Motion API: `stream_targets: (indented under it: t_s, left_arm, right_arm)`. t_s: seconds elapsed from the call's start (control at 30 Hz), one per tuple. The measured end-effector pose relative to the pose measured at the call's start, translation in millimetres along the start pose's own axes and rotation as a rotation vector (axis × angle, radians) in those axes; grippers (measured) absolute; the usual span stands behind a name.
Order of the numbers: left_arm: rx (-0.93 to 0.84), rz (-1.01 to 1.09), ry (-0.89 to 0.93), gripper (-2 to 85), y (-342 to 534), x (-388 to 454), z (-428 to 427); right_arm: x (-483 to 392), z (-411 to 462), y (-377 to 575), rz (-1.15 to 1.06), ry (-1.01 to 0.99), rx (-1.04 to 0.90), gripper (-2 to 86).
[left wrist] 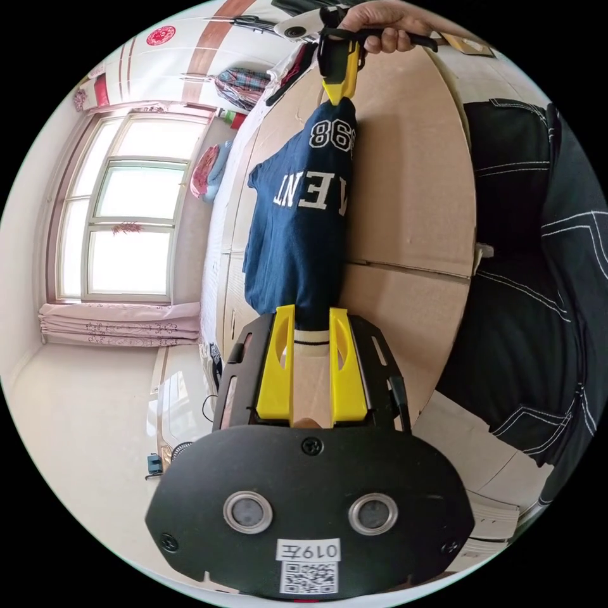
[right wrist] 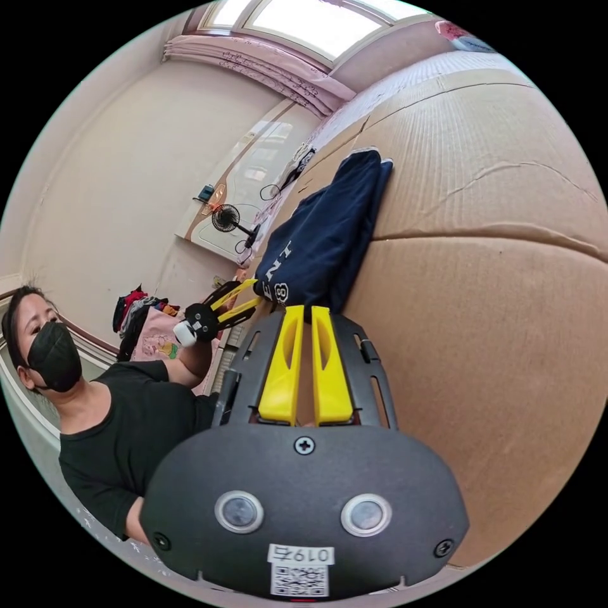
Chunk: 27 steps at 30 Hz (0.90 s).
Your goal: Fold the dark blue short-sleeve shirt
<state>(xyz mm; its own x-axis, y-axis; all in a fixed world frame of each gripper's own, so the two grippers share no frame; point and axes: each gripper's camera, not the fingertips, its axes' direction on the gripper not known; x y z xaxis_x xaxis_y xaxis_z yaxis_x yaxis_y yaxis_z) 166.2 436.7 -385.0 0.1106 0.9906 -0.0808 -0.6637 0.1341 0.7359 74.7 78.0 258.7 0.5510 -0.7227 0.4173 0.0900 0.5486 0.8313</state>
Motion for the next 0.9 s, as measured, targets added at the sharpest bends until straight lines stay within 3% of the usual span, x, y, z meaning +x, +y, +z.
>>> stream_targets:
  t_s: [0.43,0.6,0.9]
  left_arm:
    - [-0.015,0.007,0.005,6.9,-26.8,-31.9,-3.3]
    - [-0.003,0.029,-0.011,7.1,-22.2,-38.7,-13.5]
    - [0.047,-0.053,0.115,6.9,-5.3,-79.0,-19.6]
  right_arm:
    - [2.2,24.8,5.6,0.015,0.02,0.046,1.4]
    - [2.7,43.4,21.2,0.018,-0.061,0.048,4.7]
    - [-13.5,88.9,33.4,0.009,-0.043,-0.03,3.6]
